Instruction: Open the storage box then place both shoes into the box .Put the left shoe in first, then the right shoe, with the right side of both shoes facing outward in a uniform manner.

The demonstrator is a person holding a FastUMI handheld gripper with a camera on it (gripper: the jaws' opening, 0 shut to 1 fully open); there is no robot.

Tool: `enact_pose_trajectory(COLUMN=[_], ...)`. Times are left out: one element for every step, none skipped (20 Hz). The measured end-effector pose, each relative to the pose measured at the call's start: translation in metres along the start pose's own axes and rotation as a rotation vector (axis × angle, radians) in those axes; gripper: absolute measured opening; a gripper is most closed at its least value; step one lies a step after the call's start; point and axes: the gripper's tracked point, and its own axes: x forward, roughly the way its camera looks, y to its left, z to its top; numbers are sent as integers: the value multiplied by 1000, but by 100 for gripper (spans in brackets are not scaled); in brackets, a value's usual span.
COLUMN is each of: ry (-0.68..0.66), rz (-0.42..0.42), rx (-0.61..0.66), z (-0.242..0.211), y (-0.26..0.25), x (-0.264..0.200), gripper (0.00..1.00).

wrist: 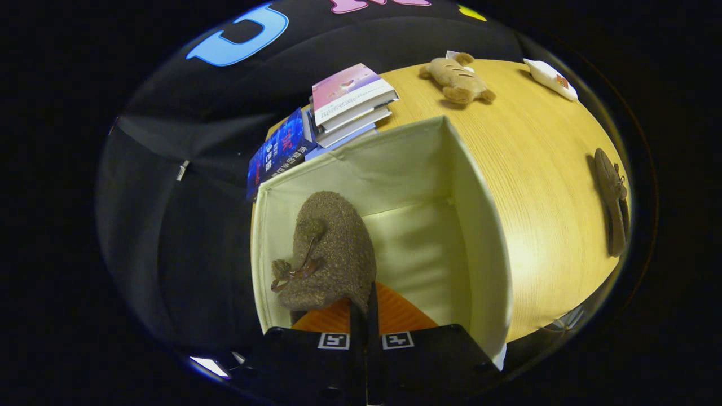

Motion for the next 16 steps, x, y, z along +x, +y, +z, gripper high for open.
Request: enact_pose_trajectory(ry=[9,18,31,62,71,65,63,53,36,12,-17,-56,-103,-150,-189,-221], rz=[-7,0,-1,-13,21,54,75,90,109,133,163,175,166,159,145,119], rx=[-14,-22,-28,-47,-56,-68,-77,-90,-107,-130,-156,-202,-257,-300,-329,-351], z=[-2,-6,-9,-18,-20,-23,-19,-21,-17,-12,-5,2,12,22,30,38], y=[1,5,5,3,9,17,19,19,18,18,16,7,-10,-27,-45,-70], x=[7,12,15,16,13,9,-2,-8,-20,-36,-53,-70,-88,-106,-121,-134], gripper=[6,12,19,35,51,68,84,100,99,99,99,96,99,99,99,98])
